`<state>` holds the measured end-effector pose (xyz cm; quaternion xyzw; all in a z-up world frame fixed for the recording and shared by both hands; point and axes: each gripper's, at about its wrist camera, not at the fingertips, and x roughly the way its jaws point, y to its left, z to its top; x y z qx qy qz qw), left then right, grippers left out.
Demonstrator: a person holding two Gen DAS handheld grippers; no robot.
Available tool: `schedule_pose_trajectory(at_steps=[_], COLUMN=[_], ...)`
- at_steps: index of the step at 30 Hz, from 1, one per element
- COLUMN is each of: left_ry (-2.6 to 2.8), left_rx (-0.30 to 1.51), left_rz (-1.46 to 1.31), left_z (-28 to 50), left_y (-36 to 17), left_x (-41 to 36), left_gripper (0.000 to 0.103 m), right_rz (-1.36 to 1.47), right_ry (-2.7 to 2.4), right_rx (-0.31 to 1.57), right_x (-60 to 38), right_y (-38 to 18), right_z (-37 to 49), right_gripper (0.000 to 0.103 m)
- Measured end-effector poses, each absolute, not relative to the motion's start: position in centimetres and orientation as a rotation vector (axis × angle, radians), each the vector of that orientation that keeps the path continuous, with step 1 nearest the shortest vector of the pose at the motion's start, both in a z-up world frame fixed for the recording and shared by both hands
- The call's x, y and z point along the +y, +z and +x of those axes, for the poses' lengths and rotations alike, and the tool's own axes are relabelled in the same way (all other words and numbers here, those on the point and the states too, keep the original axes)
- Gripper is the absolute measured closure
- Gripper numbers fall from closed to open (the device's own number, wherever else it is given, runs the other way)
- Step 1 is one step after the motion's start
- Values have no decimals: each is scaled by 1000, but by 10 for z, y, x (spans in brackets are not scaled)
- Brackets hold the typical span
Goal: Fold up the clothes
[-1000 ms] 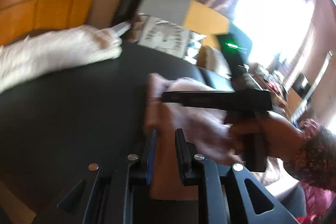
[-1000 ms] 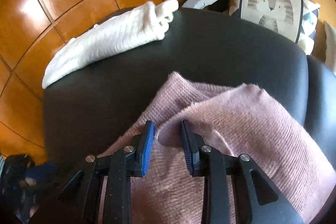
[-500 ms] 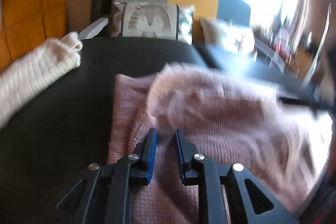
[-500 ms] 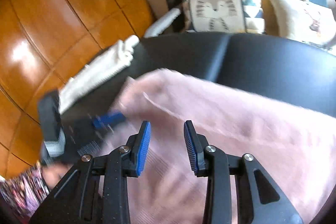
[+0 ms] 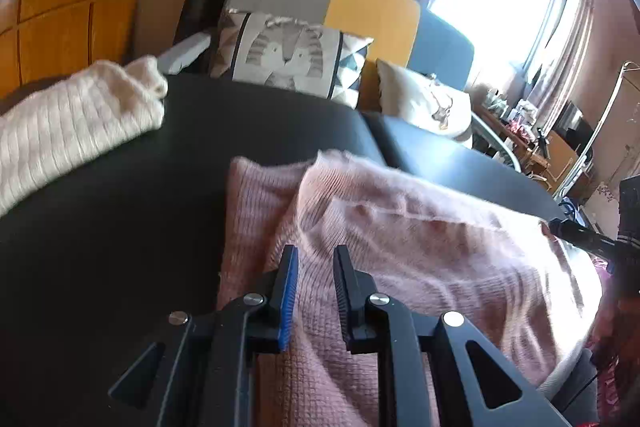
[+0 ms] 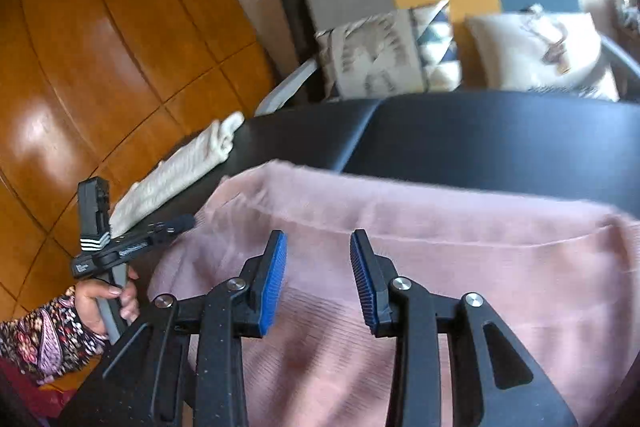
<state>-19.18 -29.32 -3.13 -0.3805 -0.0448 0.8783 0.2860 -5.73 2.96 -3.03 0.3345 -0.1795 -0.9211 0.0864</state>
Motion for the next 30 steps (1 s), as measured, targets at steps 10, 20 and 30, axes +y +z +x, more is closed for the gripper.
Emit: schedule_pose_trajectory(at_steps=[10,20,30], left_ry=[2352,2267,2228], left_rx=[-123,-114,-10], left_rz=[-1156,-1274,-1268], left_z=[-218,-242,-250], left_y=[-27,-44,-57], left_x=[-285,-279,-279], left_gripper=[84,76,69], right_rz=[1267,1427,1322], right_ry=[-2987,-2905,-2757], right_rx=[-628,-825,-1023], right_x=[134,194,207], right_y=[-35,-74,-98], right_z=[3,12,7], right_gripper=[44,44,31])
